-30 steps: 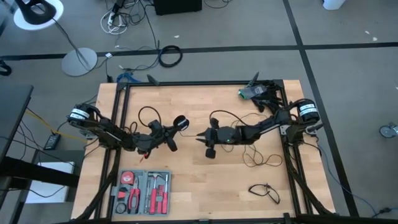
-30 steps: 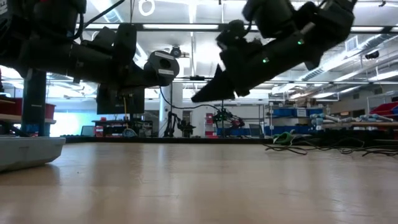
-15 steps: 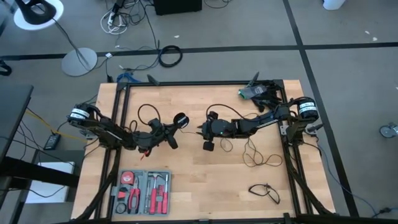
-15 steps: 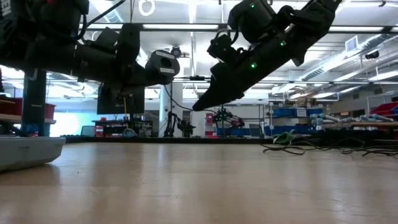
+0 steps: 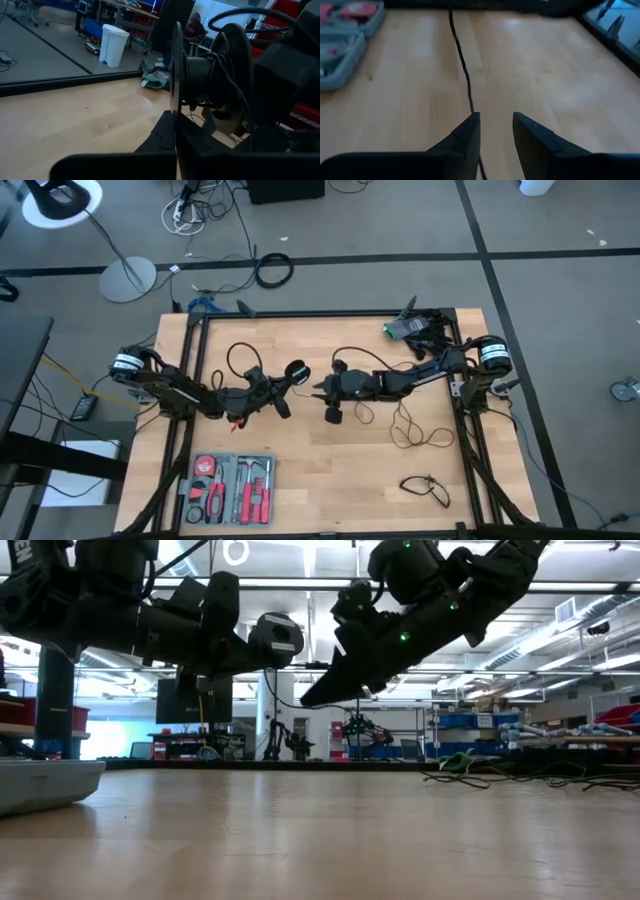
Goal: Coil cords
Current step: Coil the black wire onto the spool
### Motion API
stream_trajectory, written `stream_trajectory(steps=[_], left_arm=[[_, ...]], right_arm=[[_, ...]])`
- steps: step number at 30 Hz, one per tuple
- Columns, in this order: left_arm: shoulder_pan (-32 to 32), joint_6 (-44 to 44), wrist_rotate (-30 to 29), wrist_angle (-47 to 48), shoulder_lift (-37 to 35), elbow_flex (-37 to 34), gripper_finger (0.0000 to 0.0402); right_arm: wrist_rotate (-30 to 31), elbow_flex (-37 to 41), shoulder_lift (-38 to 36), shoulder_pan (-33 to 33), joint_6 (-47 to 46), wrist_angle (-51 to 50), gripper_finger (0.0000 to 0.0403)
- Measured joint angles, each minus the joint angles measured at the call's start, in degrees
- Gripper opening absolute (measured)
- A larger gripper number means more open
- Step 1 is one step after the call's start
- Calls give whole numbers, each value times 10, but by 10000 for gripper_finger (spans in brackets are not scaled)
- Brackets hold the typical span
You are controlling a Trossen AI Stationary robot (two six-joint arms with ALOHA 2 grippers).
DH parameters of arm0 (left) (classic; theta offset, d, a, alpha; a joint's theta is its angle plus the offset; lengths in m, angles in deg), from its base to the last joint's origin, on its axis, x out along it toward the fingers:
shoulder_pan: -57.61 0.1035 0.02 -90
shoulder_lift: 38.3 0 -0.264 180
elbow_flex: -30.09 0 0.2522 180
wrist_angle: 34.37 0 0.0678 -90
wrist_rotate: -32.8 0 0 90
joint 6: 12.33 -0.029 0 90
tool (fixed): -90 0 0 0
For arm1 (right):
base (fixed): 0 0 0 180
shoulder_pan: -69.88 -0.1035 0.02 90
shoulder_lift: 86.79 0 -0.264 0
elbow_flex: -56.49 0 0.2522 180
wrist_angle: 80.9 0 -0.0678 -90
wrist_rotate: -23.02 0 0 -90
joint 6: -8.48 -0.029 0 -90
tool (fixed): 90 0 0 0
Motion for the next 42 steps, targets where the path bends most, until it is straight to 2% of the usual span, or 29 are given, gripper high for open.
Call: stream_trajectory(steps=[9,16,18,23,29,42], left_arm=[[0,-2,0,-11,0,0,0],[0,-13,0,-26,0,0,0],[0,-14,0,-26,0,0,0],[0,-14,0,-25,0,0,0],[0,-17,0,-22,0,0,0],[0,-18,0,-13,0,0,0]], right_arm=[[-35,0,0,0,-1,-26,112],[-16,0,0,0,-16,-57,106],[-15,0,0,0,-15,-55,87],[-15,0,0,0,-18,-54,10],[-15,0,0,0,-32,-61,3],[-15,0,0,0,-68,-62,17]])
